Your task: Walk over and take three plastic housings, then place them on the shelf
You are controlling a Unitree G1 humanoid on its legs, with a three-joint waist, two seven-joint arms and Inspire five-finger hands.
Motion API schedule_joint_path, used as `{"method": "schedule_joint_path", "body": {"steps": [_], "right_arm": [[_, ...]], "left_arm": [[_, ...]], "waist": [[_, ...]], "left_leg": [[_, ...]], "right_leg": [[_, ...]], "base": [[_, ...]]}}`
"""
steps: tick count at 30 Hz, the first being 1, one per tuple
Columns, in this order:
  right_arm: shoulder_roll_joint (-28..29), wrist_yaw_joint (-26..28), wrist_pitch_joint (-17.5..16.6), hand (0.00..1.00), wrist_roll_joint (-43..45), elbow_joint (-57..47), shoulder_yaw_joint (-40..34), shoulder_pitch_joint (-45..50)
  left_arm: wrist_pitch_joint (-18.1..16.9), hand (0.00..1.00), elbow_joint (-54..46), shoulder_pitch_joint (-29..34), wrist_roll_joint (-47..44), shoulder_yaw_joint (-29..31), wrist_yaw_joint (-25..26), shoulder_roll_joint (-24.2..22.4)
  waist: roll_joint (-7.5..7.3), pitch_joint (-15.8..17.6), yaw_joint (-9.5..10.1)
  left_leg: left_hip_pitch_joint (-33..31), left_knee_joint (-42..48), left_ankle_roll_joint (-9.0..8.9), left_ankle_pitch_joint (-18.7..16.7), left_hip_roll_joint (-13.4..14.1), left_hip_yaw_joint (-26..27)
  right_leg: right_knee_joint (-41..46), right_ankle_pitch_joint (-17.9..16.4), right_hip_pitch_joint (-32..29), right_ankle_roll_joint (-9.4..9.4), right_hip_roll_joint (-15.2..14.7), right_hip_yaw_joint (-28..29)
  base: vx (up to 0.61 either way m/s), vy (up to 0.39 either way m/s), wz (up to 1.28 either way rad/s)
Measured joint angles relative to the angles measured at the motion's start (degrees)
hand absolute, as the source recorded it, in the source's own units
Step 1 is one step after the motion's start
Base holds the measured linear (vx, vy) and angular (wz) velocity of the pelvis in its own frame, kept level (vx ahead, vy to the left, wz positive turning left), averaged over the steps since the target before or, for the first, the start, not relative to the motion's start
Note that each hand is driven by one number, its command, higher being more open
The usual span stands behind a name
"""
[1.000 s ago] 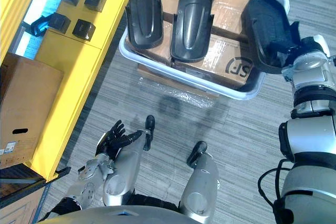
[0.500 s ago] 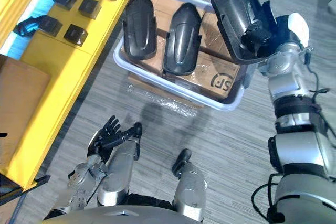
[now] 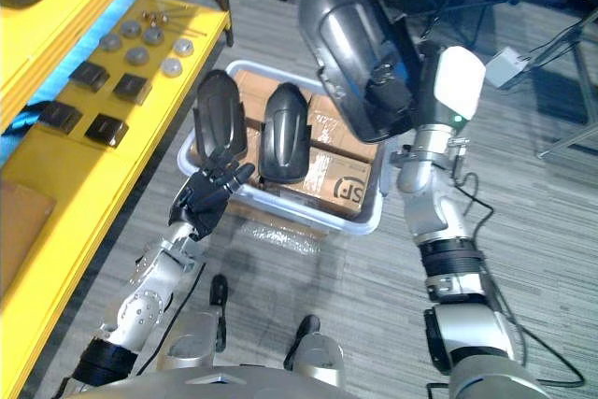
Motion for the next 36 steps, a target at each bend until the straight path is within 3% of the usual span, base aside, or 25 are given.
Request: {"method": "schedule_joint_path", "body": {"steps": [4, 7, 15, 20, 26, 27, 36], "right_arm": [[2.01, -0.25, -4.10, 0.00, -2.08, -2.80, 2.36, 0.37], [2.37, -0.25, -5.36, 0.00, -2.08, -2.80, 4.20, 0.94], [2.68, 2.26, -5.70, 0.00, -1.97, -2.36, 10.28, 2.31], [6.33, 3.98, -6.71, 0.00, -1.98, 2.07, 14.25, 2.78], [7.04, 3.98, -6.71, 0.00, -1.63, 7.16, 17.15, 2.79], [7.25, 3.98, -6.71, 0.00, -1.53, 7.23, 17.36, 2.81], [10.31, 3.96, -8.24, 0.00, 0.83, 6.86, 18.40, 5.75]], "left_arm": [[1.40, 1.00, -0.45, -4.32, -3.47, -1.34, 0.22, -0.20], [1.76, 1.00, -0.45, -5.47, -4.73, -1.86, -0.10, -0.58], [2.77, 1.00, -0.30, -6.80, -6.46, -2.05, -0.49, -0.64], [2.77, 1.00, 2.05, -6.91, -9.45, -4.61, -3.90, 0.01], [2.77, 1.00, 4.79, -6.93, -9.28, -5.74, -2.96, 0.59], [2.75, 0.00, 4.79, -6.94, -8.70, -5.76, -2.28, 0.62], [0.61, 0.00, 4.74, -6.94, -1.69, -6.19, 5.61, 0.33]], "waist": [[0.10, -2.81, -1.22], [0.47, -4.27, -1.74], [2.06, -5.82, -2.98], [2.13, -7.29, -2.82], [2.12, -7.99, -2.70], [2.12, -8.01, -2.69], [1.37, -9.13, -2.62]], "left_leg": [[2.43, -1.54, -0.01, 0.01, 0.02, 1.83], [3.37, -2.24, 0.03, 0.04, -0.01, 2.36], [5.03, -6.80, 0.47, 2.94, -0.85, 1.99], [4.96, -6.91, 0.63, 3.14, -0.94, 1.98], [4.23, -7.08, 0.86, 3.77, -0.96, 1.82], [4.23, -7.07, 0.90, 3.83, -0.97, 1.76], [4.12, -6.95, 0.86, 3.90, -1.32, 1.90]], "right_leg": [[-0.64, 0.34, 0.87, 0.14, 0.02, 1.53], [-0.82, 0.77, 0.95, 0.08, 0.02, 2.38], [-2.23, 1.33, 1.50, 0.02, -0.07, 2.25], [-4.03, 2.41, 2.15, -0.18, 0.17, 2.31], [-6.04, 3.92, 2.42, -0.38, 0.60, 2.21], [-6.16, 4.07, 2.46, -0.39, 0.62, 2.24], [-6.64, 4.36, 2.51, -0.48, 0.80, 2.20]], "base": [[0.01, -0.005, -0.21], [-0.02, 0.012, -0.15], [-0.07, 0.015, 0.03], [-0.06, 0.009, -0.01], [-0.04, 0.006, 0.02], [0.00, 0.000, 0.00], [0.00, 0.000, 0.00]]}}
